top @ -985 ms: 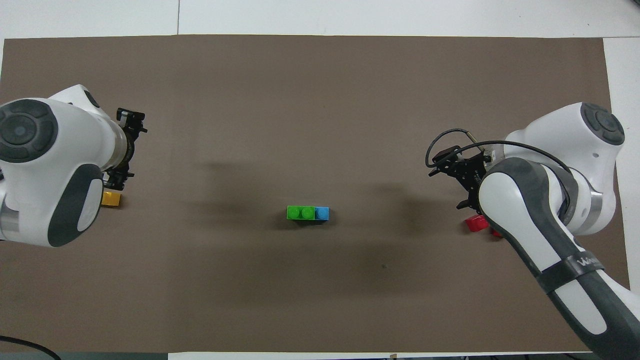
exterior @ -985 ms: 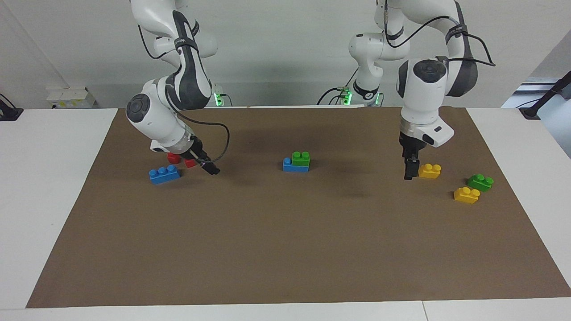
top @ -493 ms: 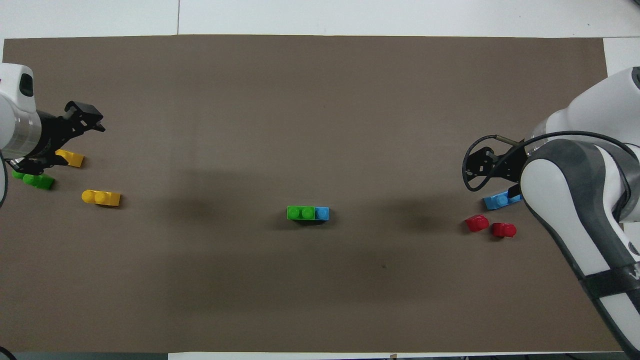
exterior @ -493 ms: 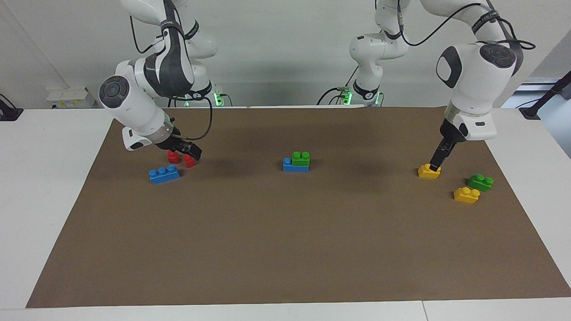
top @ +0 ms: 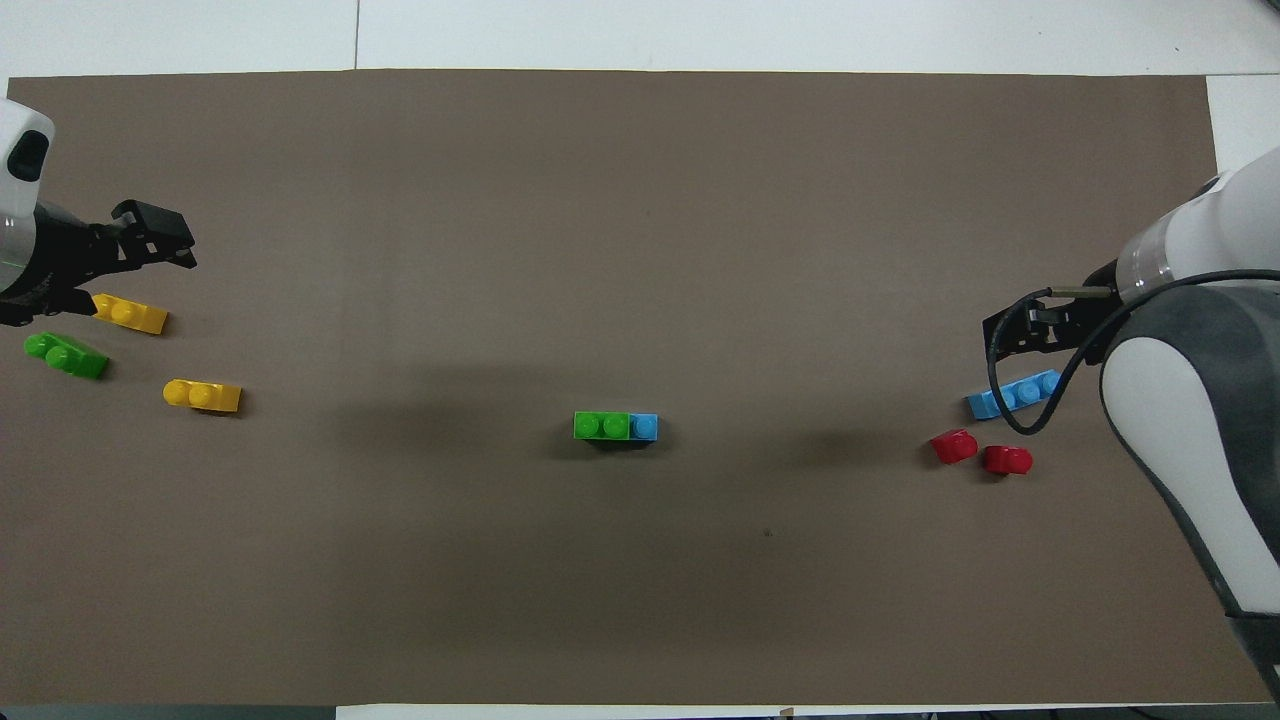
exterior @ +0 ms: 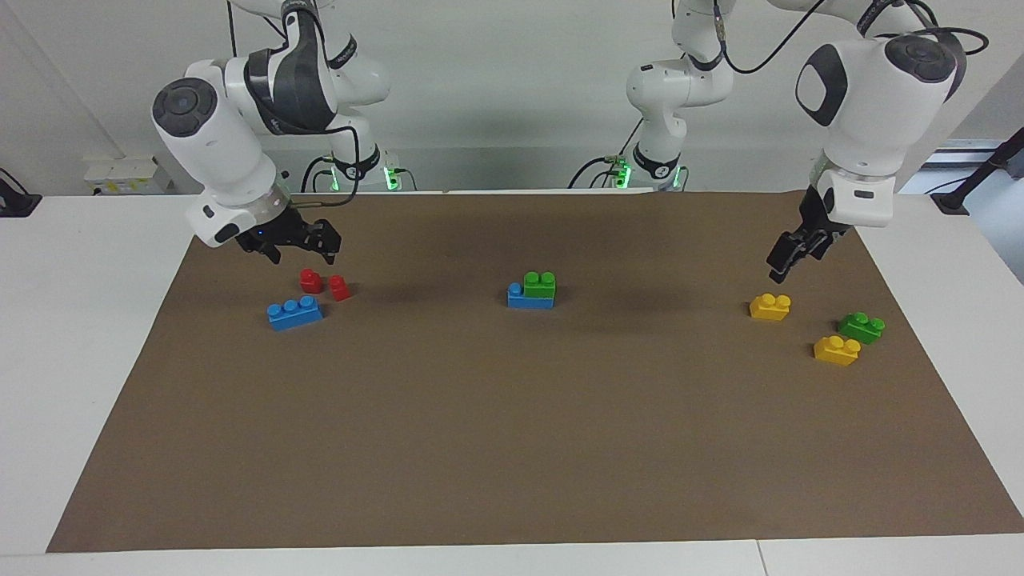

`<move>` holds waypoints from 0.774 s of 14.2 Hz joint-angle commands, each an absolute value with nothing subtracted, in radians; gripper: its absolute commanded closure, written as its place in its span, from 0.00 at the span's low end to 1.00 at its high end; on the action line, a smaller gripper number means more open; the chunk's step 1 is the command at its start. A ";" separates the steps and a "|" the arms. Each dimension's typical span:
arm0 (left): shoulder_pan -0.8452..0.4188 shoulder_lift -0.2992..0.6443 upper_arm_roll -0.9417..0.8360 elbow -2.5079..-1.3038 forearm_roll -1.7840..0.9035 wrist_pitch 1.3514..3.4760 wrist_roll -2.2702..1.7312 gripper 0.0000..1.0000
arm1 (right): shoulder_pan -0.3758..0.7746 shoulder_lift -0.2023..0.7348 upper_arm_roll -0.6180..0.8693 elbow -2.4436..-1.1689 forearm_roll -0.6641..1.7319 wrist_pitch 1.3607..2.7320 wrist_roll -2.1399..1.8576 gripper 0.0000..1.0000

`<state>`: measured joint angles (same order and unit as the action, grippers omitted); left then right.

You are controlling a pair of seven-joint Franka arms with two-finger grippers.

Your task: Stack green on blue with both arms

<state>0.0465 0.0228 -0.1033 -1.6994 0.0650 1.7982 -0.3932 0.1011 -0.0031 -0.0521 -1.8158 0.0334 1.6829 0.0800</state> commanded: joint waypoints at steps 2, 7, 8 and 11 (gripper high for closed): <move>0.051 0.031 -0.100 -1.629 0.051 1.689 -0.247 0.00 | 0.087 -0.012 -0.043 -1.734 0.011 1.629 0.014 0.00; 0.049 0.031 -0.097 -1.606 0.049 1.658 -0.222 0.00 | 0.077 0.012 -0.043 -1.671 0.014 1.635 -0.003 0.00; 0.049 0.031 -0.095 -1.605 0.048 1.655 -0.222 0.00 | 0.077 0.018 -0.043 -1.661 0.015 1.631 -0.002 0.00; 0.051 0.029 -0.094 -1.592 0.049 1.626 -0.229 0.00 | 0.074 0.021 -0.044 -1.660 0.017 1.628 -0.002 0.00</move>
<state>0.0475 0.0231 -0.0994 -1.6233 0.0649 1.6710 -0.2437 0.0935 0.0009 -0.0532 -1.6916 0.0318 1.6492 0.0217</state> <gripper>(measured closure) 0.000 0.000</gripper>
